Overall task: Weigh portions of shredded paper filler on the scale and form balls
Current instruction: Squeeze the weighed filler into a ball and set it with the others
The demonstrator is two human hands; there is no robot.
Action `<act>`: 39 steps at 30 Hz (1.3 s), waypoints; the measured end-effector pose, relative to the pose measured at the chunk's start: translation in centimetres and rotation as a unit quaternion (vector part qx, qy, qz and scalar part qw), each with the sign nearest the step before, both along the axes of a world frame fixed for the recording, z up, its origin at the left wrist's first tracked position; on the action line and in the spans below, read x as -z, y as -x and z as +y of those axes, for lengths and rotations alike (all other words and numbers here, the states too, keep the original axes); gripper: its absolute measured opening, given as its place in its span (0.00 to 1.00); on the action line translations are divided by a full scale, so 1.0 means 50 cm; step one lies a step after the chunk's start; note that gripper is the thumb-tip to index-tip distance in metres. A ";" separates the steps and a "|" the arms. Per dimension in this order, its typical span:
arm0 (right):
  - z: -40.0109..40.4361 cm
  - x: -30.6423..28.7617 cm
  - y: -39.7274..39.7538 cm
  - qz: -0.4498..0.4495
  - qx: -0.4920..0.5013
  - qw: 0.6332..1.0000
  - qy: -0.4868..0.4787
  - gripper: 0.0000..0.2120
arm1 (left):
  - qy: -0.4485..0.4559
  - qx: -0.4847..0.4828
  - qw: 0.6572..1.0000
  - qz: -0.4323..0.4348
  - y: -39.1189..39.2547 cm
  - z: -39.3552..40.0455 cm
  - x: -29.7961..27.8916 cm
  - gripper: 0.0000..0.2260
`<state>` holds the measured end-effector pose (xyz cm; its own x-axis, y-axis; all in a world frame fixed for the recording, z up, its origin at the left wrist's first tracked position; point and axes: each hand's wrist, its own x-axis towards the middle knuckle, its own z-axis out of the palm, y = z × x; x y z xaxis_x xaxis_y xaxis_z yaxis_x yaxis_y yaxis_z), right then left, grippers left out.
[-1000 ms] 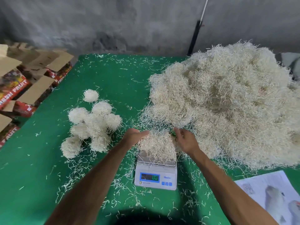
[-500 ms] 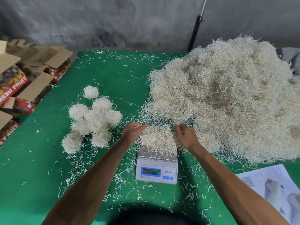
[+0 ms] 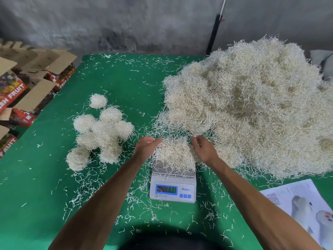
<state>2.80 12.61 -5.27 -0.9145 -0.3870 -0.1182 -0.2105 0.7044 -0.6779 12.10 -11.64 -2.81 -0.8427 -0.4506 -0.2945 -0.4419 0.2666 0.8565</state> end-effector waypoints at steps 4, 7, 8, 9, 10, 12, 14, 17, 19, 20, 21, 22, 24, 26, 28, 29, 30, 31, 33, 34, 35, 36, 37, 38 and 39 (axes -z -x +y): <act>-0.002 -0.006 -0.004 -0.006 0.009 1.000 0.005 0.19 | 0.002 -0.005 1.000 -0.011 0.005 -0.002 0.007 0.23; -0.003 -0.007 -0.008 -0.013 0.015 1.000 0.012 0.19 | 0.015 -0.003 1.000 -0.020 0.008 0.001 0.006 0.26; -0.005 -0.006 -0.008 -0.011 0.016 1.000 0.007 0.20 | 0.026 -0.004 0.999 -0.019 0.010 0.002 0.007 0.28; -0.005 -0.003 -0.007 -0.009 0.016 1.000 0.004 0.20 | 0.037 -0.005 0.999 -0.018 0.012 0.003 0.009 0.29; -0.006 -0.001 -0.005 -0.009 0.018 1.000 0.007 0.20 | 0.050 -0.006 0.999 -0.017 0.015 0.003 0.010 0.30; -0.006 0.001 0.002 -0.025 0.024 0.999 0.021 0.20 | 0.068 -0.006 0.998 -0.010 0.023 0.003 0.012 0.31; -0.005 -0.002 0.005 -0.052 0.024 0.997 0.044 0.21 | 0.072 0.007 0.997 -0.018 0.030 0.006 0.010 0.33; -0.008 -0.004 0.007 -0.048 -0.023 0.998 0.012 0.27 | 0.068 0.041 0.995 -0.063 0.035 0.019 0.012 0.35; -0.023 0.000 0.004 -0.111 -0.041 0.993 0.017 0.31 | 0.074 0.065 0.992 -0.080 0.036 0.041 0.016 0.28; -0.035 -0.001 0.001 -0.149 -0.039 0.988 0.023 0.34 | 0.075 0.067 0.992 -0.082 0.038 0.053 0.020 0.23; -0.048 -0.004 -0.003 -0.179 -0.032 0.983 0.031 0.40 | 0.076 0.063 0.992 -0.074 0.043 0.062 0.025 0.18; -0.061 -0.011 -0.006 -0.201 -0.023 0.978 0.045 0.48 | 0.074 0.061 0.993 -0.064 0.048 0.068 0.027 0.14; -0.081 -0.029 -0.009 -0.233 -0.007 0.969 0.082 0.60 | 0.084 0.078 0.992 -0.058 0.057 0.071 0.025 0.10; -0.089 -0.049 -0.009 -0.257 0.011 0.957 0.134 0.64 | 0.069 0.099 0.992 -0.036 0.055 0.055 0.007 0.10; -0.089 -0.068 -0.004 -0.277 0.017 0.942 0.191 0.65 | 0.065 0.151 0.986 0.015 0.055 0.039 -0.004 0.16; -0.088 -0.075 -0.001 -0.286 0.012 0.934 0.213 0.65 | 0.053 0.149 0.987 0.041 0.056 0.032 -0.006 0.16; -0.088 -0.081 0.001 -0.289 0.010 0.930 0.227 0.64 | 0.024 0.123 0.990 0.058 0.058 0.027 -0.019 0.13; -0.088 -0.084 0.004 -0.288 0.012 0.929 0.231 0.63 | -0.001 0.095 0.993 0.070 0.058 0.024 -0.030 0.10; -0.085 -0.088 0.011 -0.272 0.022 0.934 0.232 0.60 | 0.074 0.092 0.989 0.088 0.062 -0.004 -0.033 0.08; -0.080 -0.090 0.016 -0.265 0.027 0.935 0.235 0.60 | 0.086 0.090 0.988 0.089 0.063 -0.019 -0.036 0.12; -0.075 -0.090 0.020 -0.263 0.034 0.933 0.243 0.61 | 0.119 0.114 0.982 0.094 0.059 -0.034 -0.041 0.18; -0.069 -0.088 0.026 -0.264 0.044 0.929 0.255 0.62 | 0.176 0.146 0.967 0.110 0.056 -0.048 -0.039 0.22; -0.064 -0.085 0.031 -0.265 0.055 0.926 0.264 0.63 | 0.209 0.159 0.958 0.112 0.052 -0.060 -0.042 0.24; -0.059 -0.085 0.034 -0.263 0.065 0.926 0.265 0.64 | 0.227 0.159 0.954 0.112 0.048 -0.072 -0.038 0.24; -0.056 -0.086 0.036 -0.259 0.071 0.927 0.261 0.66 | 0.236 0.144 0.955 0.107 0.047 -0.080 -0.037 0.24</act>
